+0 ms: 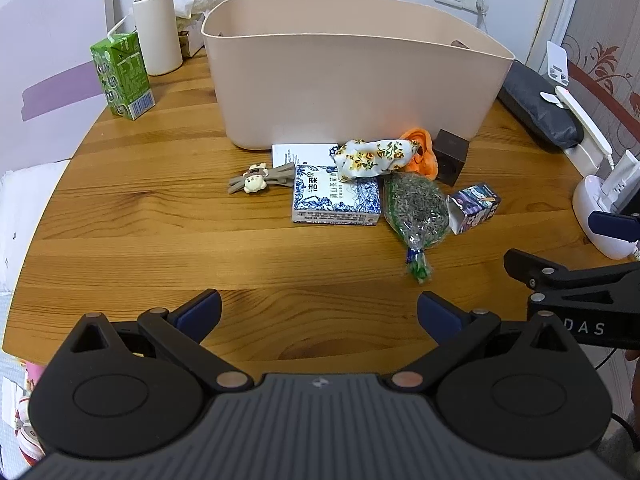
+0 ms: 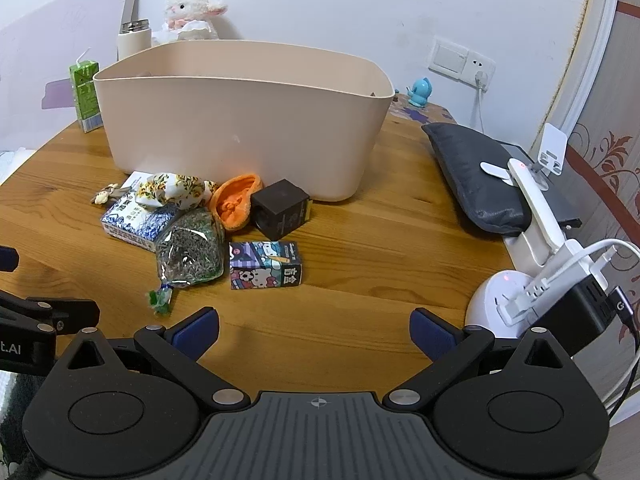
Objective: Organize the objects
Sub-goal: 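Move both tools toward the cluster of items in front of the bin, then grasp the blue-and-white tea box with left tool while right tool grasps the cartoon box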
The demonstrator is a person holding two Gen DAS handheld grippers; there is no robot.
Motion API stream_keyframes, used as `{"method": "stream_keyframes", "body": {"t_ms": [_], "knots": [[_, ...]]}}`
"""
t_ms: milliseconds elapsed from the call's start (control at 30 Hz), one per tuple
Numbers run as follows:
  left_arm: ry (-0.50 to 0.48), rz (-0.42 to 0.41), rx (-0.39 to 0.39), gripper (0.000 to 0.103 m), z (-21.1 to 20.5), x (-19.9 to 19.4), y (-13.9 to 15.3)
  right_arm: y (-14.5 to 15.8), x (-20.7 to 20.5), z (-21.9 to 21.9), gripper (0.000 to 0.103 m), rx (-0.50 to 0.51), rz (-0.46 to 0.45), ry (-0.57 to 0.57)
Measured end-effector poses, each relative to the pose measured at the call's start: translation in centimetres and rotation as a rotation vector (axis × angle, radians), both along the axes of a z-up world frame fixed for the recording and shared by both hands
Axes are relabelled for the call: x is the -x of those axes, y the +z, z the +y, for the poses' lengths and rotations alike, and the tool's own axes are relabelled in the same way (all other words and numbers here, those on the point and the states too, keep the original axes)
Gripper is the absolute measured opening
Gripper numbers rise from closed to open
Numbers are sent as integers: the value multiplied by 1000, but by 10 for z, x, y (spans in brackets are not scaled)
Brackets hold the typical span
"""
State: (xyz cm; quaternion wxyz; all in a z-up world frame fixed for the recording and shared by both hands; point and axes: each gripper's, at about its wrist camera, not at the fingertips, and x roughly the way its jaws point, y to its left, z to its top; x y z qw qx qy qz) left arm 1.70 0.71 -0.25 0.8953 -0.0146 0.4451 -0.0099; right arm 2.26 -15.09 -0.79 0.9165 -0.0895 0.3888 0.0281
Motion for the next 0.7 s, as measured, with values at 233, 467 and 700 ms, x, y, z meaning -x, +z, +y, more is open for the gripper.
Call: {"method": "stream_keyframes", "body": {"t_ms": [233, 467, 700], "knots": [[5, 2, 5, 103, 3, -8, -2, -1, -9, 0, 103, -12, 7, 3], [24, -7, 13, 103, 9, -21, -7, -6, -23, 0, 103, -32, 30, 7], [57, -32, 14, 103, 17, -43, -12, -14, -39, 2, 103, -61, 55, 22]]}}
